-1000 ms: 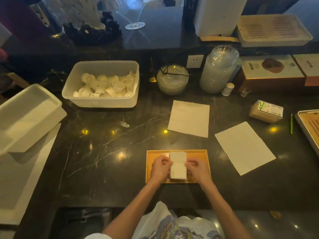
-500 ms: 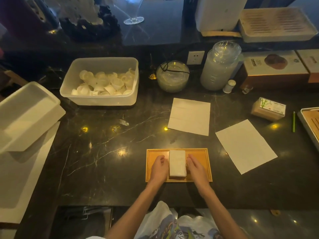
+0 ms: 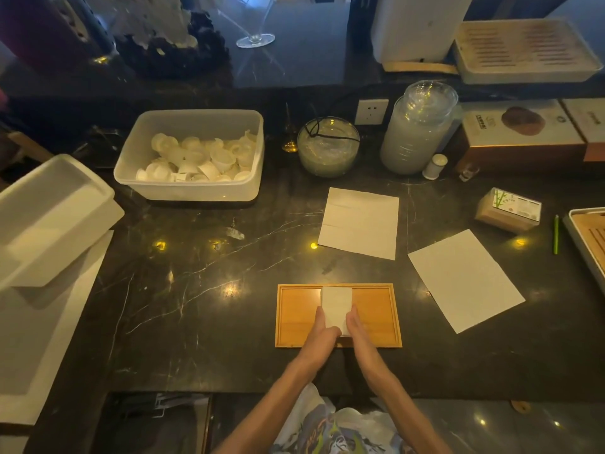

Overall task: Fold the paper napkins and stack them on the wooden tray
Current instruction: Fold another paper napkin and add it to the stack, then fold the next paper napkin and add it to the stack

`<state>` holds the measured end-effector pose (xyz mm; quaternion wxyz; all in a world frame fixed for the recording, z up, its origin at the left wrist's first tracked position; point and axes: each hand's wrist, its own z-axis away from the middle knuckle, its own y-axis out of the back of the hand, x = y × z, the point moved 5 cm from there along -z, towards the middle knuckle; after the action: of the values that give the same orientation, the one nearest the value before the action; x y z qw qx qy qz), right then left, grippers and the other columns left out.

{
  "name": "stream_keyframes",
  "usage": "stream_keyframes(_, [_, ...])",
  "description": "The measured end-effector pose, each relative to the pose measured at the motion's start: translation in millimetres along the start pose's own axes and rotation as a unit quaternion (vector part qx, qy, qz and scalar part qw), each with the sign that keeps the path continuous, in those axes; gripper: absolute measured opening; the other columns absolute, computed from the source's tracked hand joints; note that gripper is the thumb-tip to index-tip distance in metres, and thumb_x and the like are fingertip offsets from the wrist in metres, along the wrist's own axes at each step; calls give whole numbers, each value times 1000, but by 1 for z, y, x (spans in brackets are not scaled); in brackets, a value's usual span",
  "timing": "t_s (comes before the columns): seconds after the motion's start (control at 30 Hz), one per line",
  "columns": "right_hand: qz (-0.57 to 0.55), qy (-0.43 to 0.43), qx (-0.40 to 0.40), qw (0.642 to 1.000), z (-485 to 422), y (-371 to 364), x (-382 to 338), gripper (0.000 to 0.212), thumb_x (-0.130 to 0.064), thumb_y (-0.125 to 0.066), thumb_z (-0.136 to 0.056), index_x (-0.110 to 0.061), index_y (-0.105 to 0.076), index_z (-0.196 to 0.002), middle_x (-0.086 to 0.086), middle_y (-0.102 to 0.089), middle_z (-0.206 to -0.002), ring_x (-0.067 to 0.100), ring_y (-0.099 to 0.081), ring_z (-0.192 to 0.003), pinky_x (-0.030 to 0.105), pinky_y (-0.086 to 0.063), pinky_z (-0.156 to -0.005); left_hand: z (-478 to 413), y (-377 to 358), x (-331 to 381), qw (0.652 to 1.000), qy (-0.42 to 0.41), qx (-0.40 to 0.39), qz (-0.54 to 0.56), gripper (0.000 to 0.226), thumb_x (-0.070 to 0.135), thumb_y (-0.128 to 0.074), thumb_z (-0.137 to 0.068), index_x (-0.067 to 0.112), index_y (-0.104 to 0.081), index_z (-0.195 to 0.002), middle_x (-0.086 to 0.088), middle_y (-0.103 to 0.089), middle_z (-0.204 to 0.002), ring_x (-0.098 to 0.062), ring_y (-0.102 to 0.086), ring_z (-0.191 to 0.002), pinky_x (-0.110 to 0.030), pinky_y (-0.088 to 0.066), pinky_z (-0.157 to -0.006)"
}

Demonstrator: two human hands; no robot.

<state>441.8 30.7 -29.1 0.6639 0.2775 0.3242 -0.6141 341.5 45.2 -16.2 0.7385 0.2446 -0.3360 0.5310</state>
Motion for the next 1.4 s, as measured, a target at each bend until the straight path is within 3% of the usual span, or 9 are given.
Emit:
stream_keyframes(0.1, [16, 3, -6, 1000, -1, 1, -1, 79, -63, -27, -92, -31, 1, -158, -9, -5, -168, 13, -10, -152, 26, -16, -111, -2, 1, 0, 1000, 8, -6, -3, 62, 12, -45, -101, 26, -16, -155, -1, -43, -145, -14, -46, -128, -27, -44, -104])
stream_keyframes(0.3, [28, -2, 10, 1000, -4, 10, -3, 60, -40, -31, -107, -31, -2, -159, -3, -14, -166, 19, -20, -150, 33, -24, -115, -4, 7, -2, 999, 12, 12, -38, 55, 11, -47, -100, 34, -25, -145, 1, -49, -139, -17, -50, -127, -31, -48, -104])
stream_keyframes(0.43, [41, -6, 0, 999, -6, 13, -9, 59, -35, -33, -108, -26, -6, -159, -1, -17, -166, 21, -22, -150, 25, -27, -105, -5, 13, 1, 998, 5, 10, -65, 71, 9, -49, -97, 32, -16, -154, 0, -46, -143, -17, -47, -128, -38, -47, -109])
stream_keyframes(0.8, [62, -24, 21, 998, -7, 8, -3, 52, -33, -36, -108, -18, -24, -157, 6, -42, -153, 21, -43, -135, 33, -40, -107, -10, 14, -1, 999, 1, -18, -26, 68, 7, -51, -97, 31, -20, -152, 9, -47, -133, -11, -51, -116, -13, -54, -74])
stream_keyframes(0.93, [52, -24, 36, 998, -7, 11, -4, 51, -31, -36, -109, -17, -24, -157, 5, -45, -150, 9, -47, -117, 18, -41, -86, -13, 19, -7, 1000, 22, 2, -4, 59, 2, -48, -97, 29, -29, -146, 3, -48, -136, -18, -48, -130, -17, -50, -84])
stream_keyframes(1.17, [24, -24, 38, 999, -11, 10, -2, 54, -36, -36, -108, -18, -23, -158, 5, -40, -155, 17, -45, -133, 27, -36, -104, -22, 23, -4, 999, 41, 0, -25, 56, 2, -46, -98, 19, -35, -151, -5, -49, -146, -23, -46, -135, -27, -47, -97])
stream_keyframes(1.23, [8, -19, 58, 998, -14, 19, -1, 51, -35, -37, -108, -19, -29, -155, 5, -44, -151, 12, -51, -123, 26, -43, -98, -26, 35, -3, 997, 56, 40, -37, 47, 9, -45, -101, 14, -43, -147, -7, -53, -143, -24, -51, -131, -31, -50, -97])
stream_keyframes(1.33, [-21, -26, 113, 993, -25, 46, -2, 48, -35, -44, -106, -19, -38, -151, 6, -47, -149, 26, -50, -133, 45, -44, -109, -38, 67, 5, 984, 78, 143, -65, 39, 18, -47, -101, 15, -52, -139, -8, -60, -129, -23, -60, -114, -40, -54, -99])
stream_keyframes(1.4, [-34, -17, 154, 987, -37, 69, -13, 36, -34, -51, -103, -18, -57, -134, 8, -63, -129, 30, -61, -120, 41, -53, -97, -51, 88, 24, 980, 60, 174, -75, 24, 19, -49, -100, 18, -62, -121, -9, -66, -117, -24, -64, -106, -46, -56, -98])
